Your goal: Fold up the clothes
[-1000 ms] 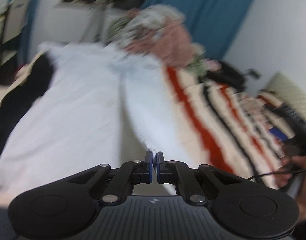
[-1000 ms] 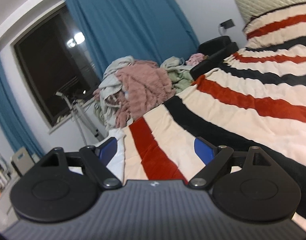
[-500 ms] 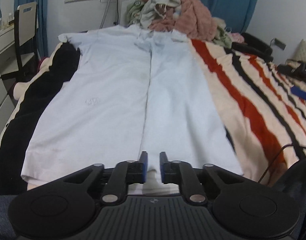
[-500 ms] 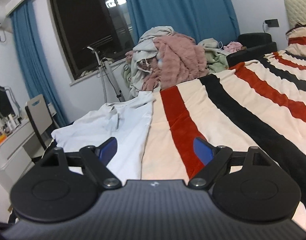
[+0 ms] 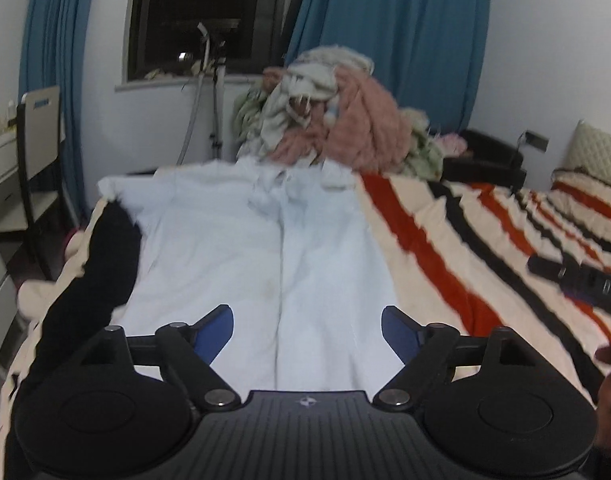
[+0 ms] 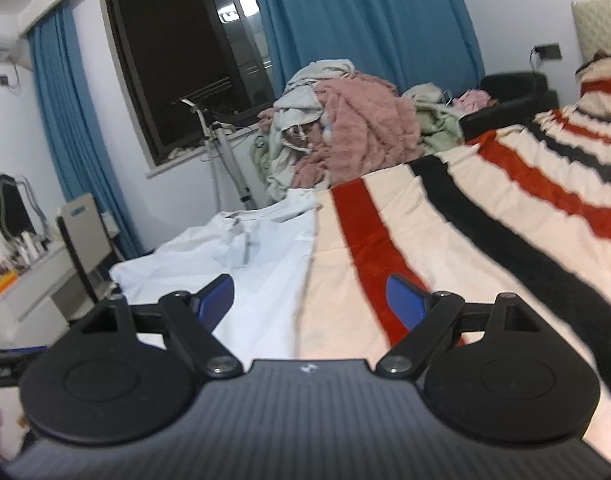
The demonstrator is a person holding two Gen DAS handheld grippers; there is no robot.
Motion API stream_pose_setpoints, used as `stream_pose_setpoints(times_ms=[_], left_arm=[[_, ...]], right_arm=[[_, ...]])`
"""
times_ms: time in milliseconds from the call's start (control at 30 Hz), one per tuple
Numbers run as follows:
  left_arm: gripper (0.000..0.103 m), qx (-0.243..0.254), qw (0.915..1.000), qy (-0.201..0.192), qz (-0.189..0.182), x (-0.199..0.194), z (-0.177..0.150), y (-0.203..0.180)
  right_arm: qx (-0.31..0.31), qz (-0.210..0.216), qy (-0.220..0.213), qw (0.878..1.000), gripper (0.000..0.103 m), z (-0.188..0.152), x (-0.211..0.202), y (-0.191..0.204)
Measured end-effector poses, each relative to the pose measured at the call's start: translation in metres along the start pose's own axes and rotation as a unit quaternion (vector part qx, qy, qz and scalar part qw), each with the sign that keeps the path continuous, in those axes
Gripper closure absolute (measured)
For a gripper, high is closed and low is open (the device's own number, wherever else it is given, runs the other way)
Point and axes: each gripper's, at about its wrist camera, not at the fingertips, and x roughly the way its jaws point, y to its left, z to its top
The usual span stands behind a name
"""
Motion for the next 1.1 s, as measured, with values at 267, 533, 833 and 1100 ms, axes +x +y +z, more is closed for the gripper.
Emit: stream_pose_setpoints(times_ms=[267, 533, 833, 1100], left_arm=[[0.003, 0.003, 0.9992, -0.039, 0.001, 0.006, -0.009, 0.01], [0.002, -0.006, 0.9991, -0.041, -0.002, 0.0, -0.008, 0.03], [0.002, 0.0, 0.998, -0.044, 0.046, -0.013, -0.002, 0.065], [0.002, -0.107, 0.9907, -0.064, 0.054, -0.018, -0.002, 0.129]], right_arm=[[-0.072, 0.006, -0.014, 0.997, 0.018, -0.014, 0.003, 0.029], [-0.07, -0.009, -0.01, 0.997, 0.018, -0.016, 0.011, 0.041], [-0.125, 0.054, 0.019, 0.991, 0.018, 0.018, 0.072, 0.102], [-0.212, 0.183, 0.13, 0.951, 0.02, 0.027, 0.256, 0.235]])
